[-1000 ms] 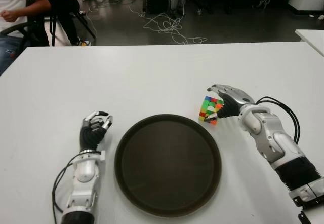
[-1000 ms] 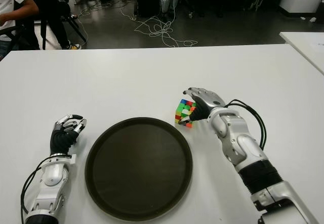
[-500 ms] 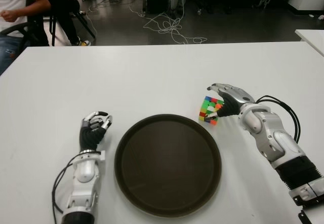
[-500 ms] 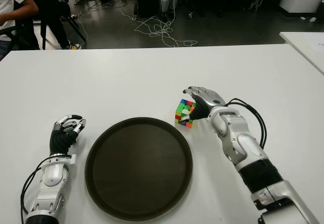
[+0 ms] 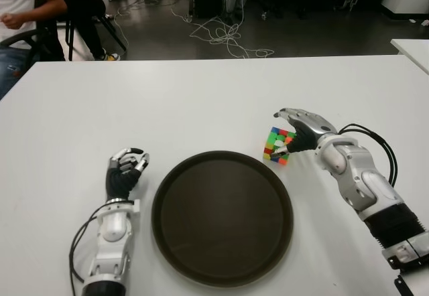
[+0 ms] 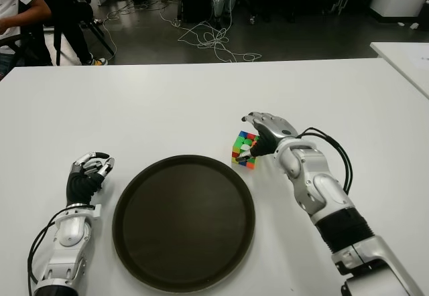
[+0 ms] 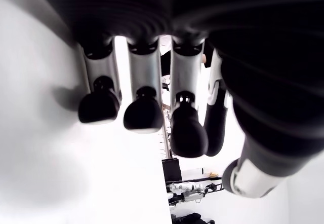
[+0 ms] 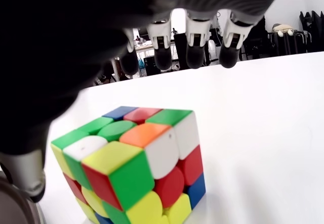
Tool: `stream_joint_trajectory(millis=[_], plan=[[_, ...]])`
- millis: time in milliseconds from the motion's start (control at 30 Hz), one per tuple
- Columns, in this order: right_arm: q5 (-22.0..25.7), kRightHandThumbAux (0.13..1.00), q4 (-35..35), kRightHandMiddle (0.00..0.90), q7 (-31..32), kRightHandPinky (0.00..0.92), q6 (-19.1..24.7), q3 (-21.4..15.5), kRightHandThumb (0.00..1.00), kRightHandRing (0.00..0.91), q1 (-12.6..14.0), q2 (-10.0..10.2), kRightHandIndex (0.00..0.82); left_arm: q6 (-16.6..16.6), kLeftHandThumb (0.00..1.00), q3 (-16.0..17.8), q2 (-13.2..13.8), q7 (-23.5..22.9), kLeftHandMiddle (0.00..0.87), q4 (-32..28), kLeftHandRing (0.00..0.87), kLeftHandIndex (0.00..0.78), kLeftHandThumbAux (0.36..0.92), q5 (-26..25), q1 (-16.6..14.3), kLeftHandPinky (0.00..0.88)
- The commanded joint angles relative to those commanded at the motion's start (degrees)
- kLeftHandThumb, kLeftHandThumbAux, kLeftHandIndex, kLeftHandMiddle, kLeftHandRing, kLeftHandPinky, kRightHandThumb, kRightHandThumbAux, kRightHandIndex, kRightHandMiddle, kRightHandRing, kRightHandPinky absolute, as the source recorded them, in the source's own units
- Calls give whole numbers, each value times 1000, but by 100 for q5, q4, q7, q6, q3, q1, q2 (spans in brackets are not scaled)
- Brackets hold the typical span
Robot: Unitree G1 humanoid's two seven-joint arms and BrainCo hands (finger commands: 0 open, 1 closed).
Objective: Pick up the Rubik's Cube and put it in the plate
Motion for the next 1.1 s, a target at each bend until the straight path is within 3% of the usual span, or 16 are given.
stream_joint_trajectory(millis=[700, 1100], plan=[[12, 574, 326, 0, -236, 0, -186, 75, 0, 0, -69, 94, 0, -267, 704, -8, 20, -68, 808, 151, 828, 442, 707, -55, -7, 809], [0, 592, 377, 0, -172, 0, -153, 129, 0, 0, -98, 123, 0, -183, 703, 4, 23, -69, 804, 169, 825, 442, 707, -47, -28, 805]])
